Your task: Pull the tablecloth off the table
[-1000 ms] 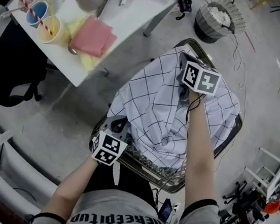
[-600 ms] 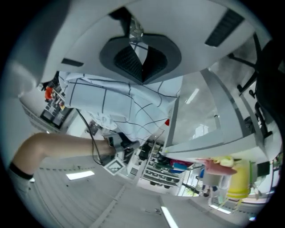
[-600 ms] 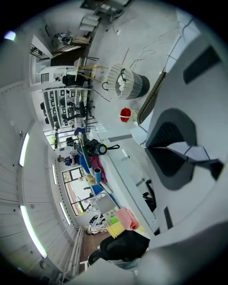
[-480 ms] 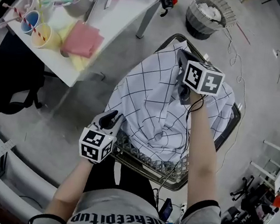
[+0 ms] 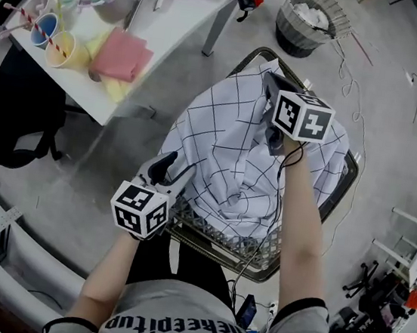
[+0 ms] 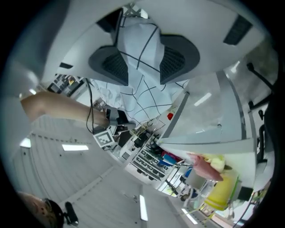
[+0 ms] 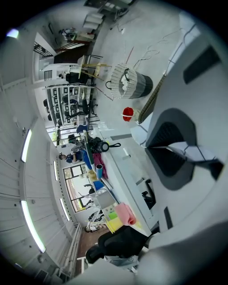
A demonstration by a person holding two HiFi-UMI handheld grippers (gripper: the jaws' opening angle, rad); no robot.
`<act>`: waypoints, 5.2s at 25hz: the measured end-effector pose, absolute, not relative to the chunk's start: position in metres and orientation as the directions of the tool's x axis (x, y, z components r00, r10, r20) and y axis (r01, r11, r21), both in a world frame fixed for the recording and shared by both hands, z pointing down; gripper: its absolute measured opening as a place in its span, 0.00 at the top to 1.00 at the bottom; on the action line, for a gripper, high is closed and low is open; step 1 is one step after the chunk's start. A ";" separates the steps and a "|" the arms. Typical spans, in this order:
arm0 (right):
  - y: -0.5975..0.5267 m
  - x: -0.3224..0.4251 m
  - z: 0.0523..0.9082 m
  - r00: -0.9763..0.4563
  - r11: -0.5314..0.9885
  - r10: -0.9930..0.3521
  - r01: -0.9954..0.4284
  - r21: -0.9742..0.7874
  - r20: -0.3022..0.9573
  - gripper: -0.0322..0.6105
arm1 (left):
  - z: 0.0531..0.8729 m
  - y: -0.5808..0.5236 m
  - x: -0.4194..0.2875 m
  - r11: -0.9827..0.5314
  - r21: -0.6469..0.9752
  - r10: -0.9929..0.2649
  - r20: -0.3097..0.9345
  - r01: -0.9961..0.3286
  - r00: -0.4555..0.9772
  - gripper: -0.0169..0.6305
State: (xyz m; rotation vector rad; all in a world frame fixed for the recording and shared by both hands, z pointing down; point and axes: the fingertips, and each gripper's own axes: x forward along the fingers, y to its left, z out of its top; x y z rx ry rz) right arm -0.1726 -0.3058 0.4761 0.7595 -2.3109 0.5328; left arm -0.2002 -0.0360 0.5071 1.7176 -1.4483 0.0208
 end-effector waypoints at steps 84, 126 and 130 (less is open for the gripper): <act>-0.146 0.090 0.449 -0.776 0.804 -0.111 -0.437 -0.403 0.621 0.92 | 0.429 -0.036 0.187 -0.774 0.269 -0.397 0.499 -0.574 0.770 0.95; -0.189 0.251 0.501 -0.374 0.250 -0.722 -0.925 -0.285 0.582 0.75 | 0.420 -0.089 0.033 -0.528 0.216 -0.672 0.484 -0.821 0.560 0.91; -0.186 0.202 0.473 -0.478 0.378 -0.694 -0.878 -0.293 0.538 0.73 | 0.417 -0.096 0.031 -0.513 0.233 -0.686 0.467 -0.826 0.558 0.91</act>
